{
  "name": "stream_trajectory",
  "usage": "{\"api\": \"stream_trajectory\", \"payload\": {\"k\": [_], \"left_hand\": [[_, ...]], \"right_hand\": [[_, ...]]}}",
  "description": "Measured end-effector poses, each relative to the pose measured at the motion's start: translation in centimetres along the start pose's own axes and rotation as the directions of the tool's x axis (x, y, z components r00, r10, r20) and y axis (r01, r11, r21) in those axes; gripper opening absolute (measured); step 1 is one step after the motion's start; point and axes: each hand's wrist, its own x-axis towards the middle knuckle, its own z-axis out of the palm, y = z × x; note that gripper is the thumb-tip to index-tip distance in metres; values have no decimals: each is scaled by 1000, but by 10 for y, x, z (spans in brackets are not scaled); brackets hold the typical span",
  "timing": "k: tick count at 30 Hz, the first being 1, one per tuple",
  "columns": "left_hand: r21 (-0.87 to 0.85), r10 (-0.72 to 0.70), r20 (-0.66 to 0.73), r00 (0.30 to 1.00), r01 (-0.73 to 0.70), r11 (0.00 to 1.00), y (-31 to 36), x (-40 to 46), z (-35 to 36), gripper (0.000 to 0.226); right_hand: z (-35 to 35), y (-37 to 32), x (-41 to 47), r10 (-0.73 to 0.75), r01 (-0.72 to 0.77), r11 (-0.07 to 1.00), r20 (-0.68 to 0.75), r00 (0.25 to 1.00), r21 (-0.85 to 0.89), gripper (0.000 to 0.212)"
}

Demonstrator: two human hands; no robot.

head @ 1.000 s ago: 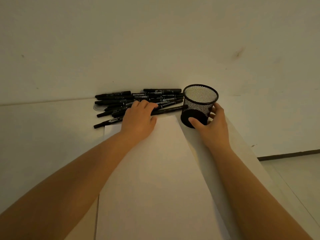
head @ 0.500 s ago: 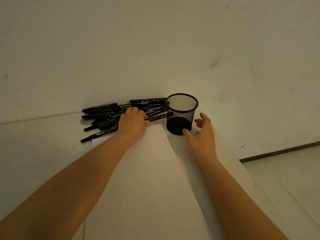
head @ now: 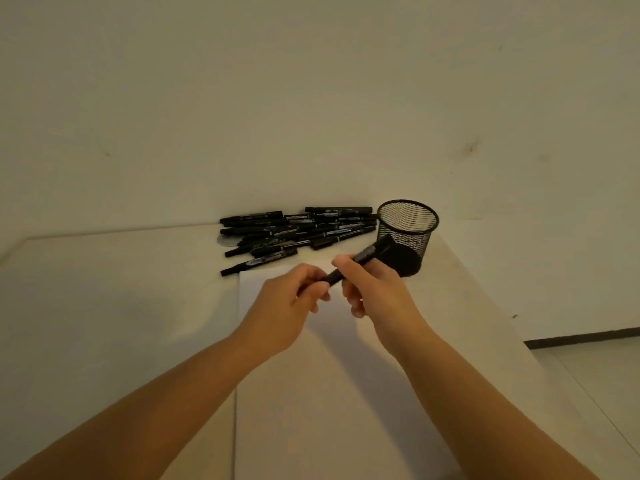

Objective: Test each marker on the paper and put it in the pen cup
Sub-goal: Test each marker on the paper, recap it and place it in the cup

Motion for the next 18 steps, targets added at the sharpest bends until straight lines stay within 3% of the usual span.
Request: {"api": "stream_trajectory", "payload": {"k": [4,7,11,15,16,18], "left_hand": [[39,17,-55,998,-15,999,-7,-22,-20,14],[140,93,-100,991,-79,987,-11,-37,-32,7],[419,206,-113,972,-141,897,-11,-38,-43,21],[711,299,-52,953,-175,681,-10,-42,-53,25],[732,280,-31,960,-169,660,-9,-44,-53,28],[658,216,-20,976,-150,738,-11,-44,-53,31]], "right_hand": [[17,-1,-3,137,-107,974,-144,980,198,19],[25,-1,-6,184,-145,943,-106,977,301,24],[42,-5,-11,245,-251,936,52,968,247,27],[53,-10,-13,261,-267,950,59,964,164,27],[54,-11,-12,261,-267,951,57,964,157,27],[55,-14,-10,265,-271,948,59,962,167,26]]}}
